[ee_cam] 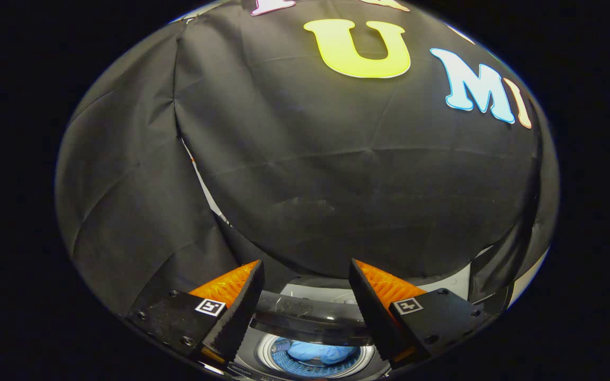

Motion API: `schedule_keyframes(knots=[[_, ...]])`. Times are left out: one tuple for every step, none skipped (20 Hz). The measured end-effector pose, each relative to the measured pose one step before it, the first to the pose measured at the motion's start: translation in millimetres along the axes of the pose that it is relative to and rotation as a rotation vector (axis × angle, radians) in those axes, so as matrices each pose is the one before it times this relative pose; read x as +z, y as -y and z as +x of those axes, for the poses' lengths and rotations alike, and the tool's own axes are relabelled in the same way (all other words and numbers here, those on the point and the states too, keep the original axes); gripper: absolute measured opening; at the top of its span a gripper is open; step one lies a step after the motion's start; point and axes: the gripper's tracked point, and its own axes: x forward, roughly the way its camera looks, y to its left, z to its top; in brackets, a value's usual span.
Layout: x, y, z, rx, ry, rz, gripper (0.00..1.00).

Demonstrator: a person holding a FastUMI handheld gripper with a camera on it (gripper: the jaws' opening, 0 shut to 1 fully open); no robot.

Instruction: Put the clothes into the washing machine and then close the washing machine lid.

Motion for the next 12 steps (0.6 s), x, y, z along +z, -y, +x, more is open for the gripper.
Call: schedule_keyframes(knots=[[-3.97, 0.41, 2.61, 0.00032, -0.01332, 0.00217, 0.99], [-4.93, -2.49, 2.88, 0.00340, -0.01162, -0.00250, 0.99], [-3.58, 1.14, 2.18, -0.00569, -0.00449, -0.00280, 0.99], [-4.34, 0.47, 1.68, 0.00173, -0.00830, 0.00242, 0.99], [-2.73, 0.24, 1.54, 0.00178, -0.00738, 0.01550, 0.99], [-1.68, 0.81, 1.16, -0.00312, 0.00695, 0.00396, 0.98], [3.77, -1.16, -0.72, 0.00603, -0.00420, 0.00712, 0.98], [-0.23, 1.57, 1.40, -0.00068, -0.00085, -0.00114, 0.98], [0.84, 1.93, 0.31, -0.00425, -0.00761, -0.00681, 0.98], [-4.09, -0.60, 1.62, -0.00788, -0.01546, -0.02522, 0.98], [0.73, -0.60, -1.36, 0.00392, -0.00283, -0.01004, 0.97], [-4.16, -0.52, -0.48, -0.00140, -0.01161, 0.00499, 0.97]])
